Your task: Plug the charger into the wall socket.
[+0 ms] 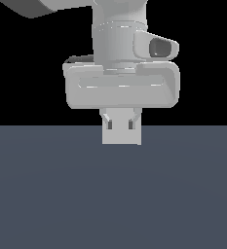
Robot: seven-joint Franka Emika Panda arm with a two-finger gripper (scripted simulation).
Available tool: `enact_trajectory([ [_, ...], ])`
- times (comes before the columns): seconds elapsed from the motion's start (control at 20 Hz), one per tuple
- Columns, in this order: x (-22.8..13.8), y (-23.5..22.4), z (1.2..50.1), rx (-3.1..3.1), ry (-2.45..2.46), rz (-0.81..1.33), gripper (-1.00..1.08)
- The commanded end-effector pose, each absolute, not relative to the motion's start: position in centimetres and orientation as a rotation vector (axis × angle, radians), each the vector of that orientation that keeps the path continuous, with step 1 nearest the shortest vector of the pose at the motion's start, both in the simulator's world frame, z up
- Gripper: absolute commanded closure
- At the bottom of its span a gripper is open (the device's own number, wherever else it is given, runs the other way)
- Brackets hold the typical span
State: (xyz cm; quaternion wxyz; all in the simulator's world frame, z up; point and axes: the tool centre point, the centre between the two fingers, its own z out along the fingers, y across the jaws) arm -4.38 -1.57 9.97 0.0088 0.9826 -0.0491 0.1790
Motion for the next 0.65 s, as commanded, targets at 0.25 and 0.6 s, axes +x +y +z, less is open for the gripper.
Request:
enact_trajectory([
  [0.25,-1.7,-1.9,10.0,3.069,-0.153,0.56,1.08],
  [0.6,-0.7,-2.0,10.0,3.069,-0.153,0.56,1.08],
])
